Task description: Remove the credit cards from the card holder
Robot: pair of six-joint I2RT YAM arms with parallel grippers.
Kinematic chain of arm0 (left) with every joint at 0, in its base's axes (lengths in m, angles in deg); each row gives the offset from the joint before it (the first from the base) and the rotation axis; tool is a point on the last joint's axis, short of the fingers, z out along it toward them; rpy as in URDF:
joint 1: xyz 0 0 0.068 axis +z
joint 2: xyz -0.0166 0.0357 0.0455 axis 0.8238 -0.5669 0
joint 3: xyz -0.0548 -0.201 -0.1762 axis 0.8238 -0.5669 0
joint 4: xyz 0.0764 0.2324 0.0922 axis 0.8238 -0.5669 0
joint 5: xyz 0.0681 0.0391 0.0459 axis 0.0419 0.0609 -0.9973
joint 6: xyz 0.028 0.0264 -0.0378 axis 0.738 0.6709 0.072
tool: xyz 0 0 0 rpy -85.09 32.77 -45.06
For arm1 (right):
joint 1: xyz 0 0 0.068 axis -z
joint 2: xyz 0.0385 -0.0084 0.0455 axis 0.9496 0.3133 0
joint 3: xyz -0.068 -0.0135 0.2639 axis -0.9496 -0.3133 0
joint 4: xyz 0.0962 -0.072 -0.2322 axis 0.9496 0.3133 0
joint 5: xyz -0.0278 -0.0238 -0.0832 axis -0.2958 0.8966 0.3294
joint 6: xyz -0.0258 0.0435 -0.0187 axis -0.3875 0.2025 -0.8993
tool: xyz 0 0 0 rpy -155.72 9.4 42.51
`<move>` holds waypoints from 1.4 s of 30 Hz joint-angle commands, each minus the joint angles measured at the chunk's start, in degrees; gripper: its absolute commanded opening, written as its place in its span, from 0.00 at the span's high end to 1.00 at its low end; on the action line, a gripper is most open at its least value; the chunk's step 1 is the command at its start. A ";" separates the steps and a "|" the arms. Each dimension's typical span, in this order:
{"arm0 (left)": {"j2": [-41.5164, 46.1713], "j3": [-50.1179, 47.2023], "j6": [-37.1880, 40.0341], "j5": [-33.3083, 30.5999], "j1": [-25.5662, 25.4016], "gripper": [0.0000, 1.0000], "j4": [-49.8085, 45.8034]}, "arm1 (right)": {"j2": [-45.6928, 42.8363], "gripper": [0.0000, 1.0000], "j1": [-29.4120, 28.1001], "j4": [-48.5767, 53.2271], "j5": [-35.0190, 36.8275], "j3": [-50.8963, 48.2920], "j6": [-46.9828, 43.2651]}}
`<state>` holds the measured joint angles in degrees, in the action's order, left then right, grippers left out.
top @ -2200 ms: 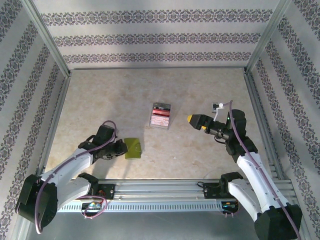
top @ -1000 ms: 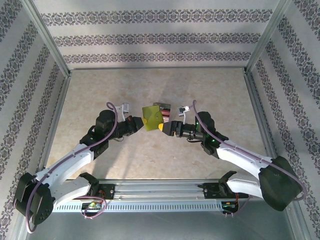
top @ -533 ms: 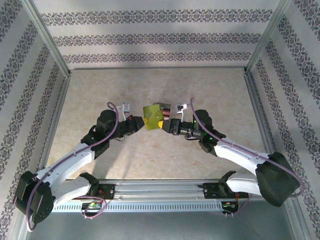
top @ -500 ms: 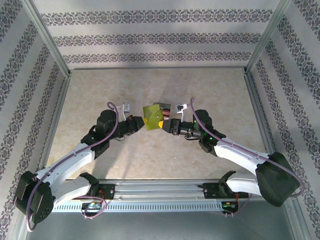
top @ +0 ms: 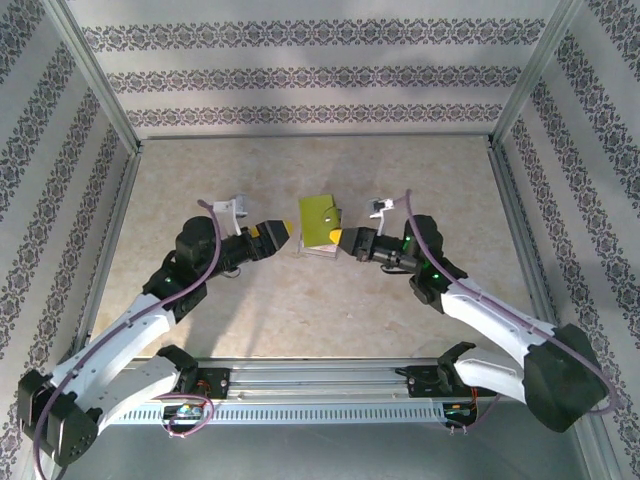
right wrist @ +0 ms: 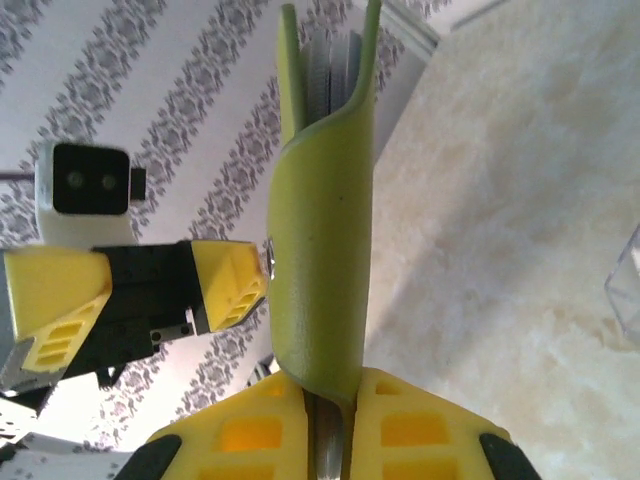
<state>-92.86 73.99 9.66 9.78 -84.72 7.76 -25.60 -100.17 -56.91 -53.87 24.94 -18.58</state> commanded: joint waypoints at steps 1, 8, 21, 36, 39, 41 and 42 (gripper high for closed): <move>1.82 1.60 3.95 -0.74 -0.03 0.15 2.09 | -4.02 0.97 3.46 -6.03 -3.96 -0.17 3.26; -0.33 4.86 4.94 6.30 -0.01 0.05 13.35 | -7.18 0.98 8.38 -18.17 -5.74 0.18 13.41; -14.12 15.03 -0.34 18.67 -2.10 0.13 22.67 | -3.64 0.98 4.51 -28.94 -8.31 2.80 19.37; -17.60 15.50 -2.01 18.91 -3.31 0.54 26.27 | -1.37 0.98 2.11 -29.47 -8.42 3.35 18.52; -17.25 15.14 -1.71 18.02 -3.27 0.62 25.91 | -1.20 0.98 1.89 -29.47 -8.33 3.26 18.44; -17.04 15.15 -1.58 17.74 -3.31 0.67 25.58 | -1.05 0.98 1.79 -29.47 -8.33 3.17 18.39; -17.07 15.20 -1.48 17.66 -3.26 0.70 25.36 | -0.97 0.98 1.78 -29.50 -8.33 3.17 18.43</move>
<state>-110.68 88.13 7.78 27.33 -87.35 30.08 -26.78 -97.78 -82.09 -61.76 26.29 0.02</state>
